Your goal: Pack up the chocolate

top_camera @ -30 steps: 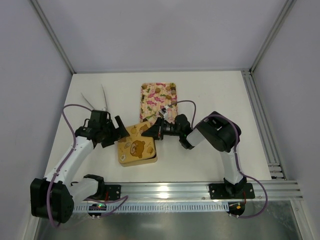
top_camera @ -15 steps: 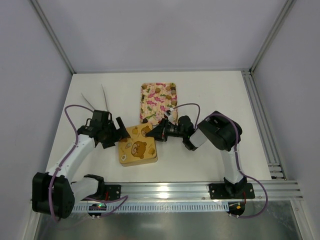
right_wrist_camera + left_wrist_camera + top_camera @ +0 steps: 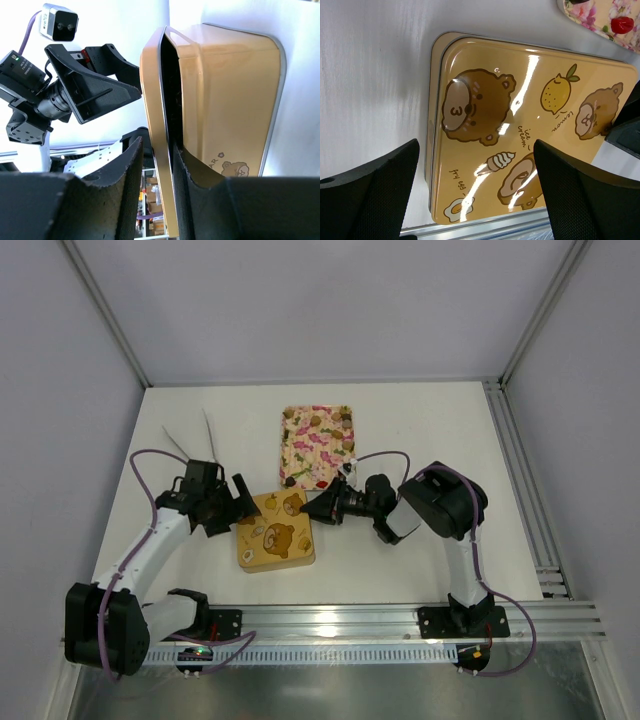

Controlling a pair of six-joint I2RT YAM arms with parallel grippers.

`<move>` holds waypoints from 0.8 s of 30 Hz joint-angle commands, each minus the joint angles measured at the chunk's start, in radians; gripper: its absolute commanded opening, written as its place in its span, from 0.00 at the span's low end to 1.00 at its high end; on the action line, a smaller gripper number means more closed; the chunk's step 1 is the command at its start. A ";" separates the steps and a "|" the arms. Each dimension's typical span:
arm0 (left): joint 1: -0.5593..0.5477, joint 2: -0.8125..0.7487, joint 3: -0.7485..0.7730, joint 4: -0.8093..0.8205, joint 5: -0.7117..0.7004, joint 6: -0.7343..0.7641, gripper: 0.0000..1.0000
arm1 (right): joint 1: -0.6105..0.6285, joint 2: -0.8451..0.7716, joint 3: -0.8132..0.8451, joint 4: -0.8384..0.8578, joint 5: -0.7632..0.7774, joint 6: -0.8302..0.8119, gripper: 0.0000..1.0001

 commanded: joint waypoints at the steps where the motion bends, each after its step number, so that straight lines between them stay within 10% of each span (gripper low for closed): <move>1: -0.001 0.003 -0.009 0.033 0.009 0.003 0.92 | -0.011 -0.024 -0.026 0.191 0.009 -0.018 0.33; 24: -0.018 0.037 0.005 0.036 0.017 -0.005 0.92 | -0.051 -0.037 -0.098 0.183 0.017 -0.061 0.47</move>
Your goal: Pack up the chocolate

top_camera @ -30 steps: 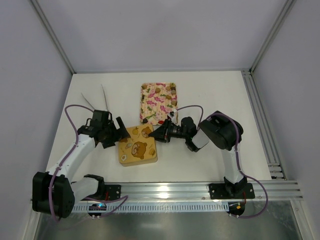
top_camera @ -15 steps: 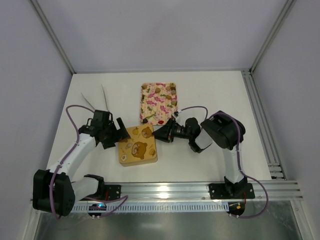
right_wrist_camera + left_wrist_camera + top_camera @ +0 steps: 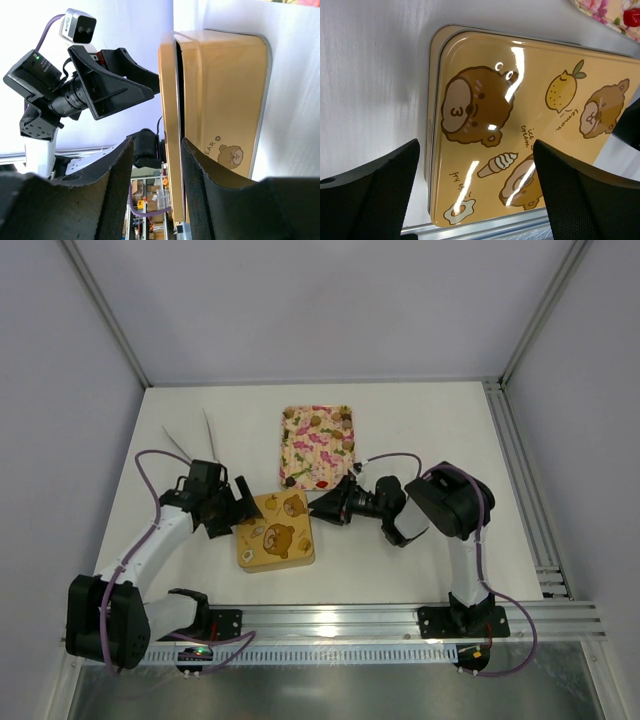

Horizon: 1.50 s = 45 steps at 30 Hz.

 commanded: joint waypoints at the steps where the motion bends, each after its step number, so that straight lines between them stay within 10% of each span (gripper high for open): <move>1: -0.007 0.010 0.012 0.032 0.013 -0.004 0.91 | -0.009 -0.017 -0.032 0.108 0.023 -0.072 0.47; 12: -0.038 0.030 0.039 0.029 0.001 -0.007 0.91 | -0.014 -0.111 -0.047 -0.033 0.034 -0.169 0.47; 45: -0.099 0.161 -0.016 -0.012 -0.130 -0.133 0.86 | 0.149 -0.329 0.228 -1.200 0.316 -0.719 0.53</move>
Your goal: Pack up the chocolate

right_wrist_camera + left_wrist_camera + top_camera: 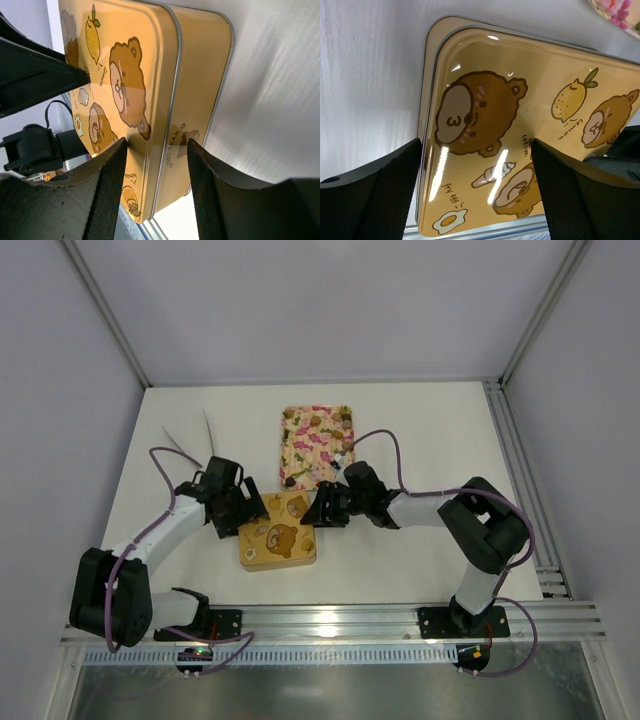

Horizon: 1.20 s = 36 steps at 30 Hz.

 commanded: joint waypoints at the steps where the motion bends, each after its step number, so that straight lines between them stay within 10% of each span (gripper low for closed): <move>1: -0.004 0.039 -0.066 -0.003 -0.045 -0.035 0.86 | 0.020 -0.007 0.041 -0.154 0.091 -0.079 0.53; 28: -0.184 0.128 -0.025 0.080 -0.015 -0.124 0.77 | 0.045 -0.214 -0.115 -0.263 0.226 -0.077 0.43; 36: -0.143 0.035 0.113 -0.055 -0.127 0.006 0.88 | -0.001 -0.281 -0.072 -0.352 0.238 -0.119 0.51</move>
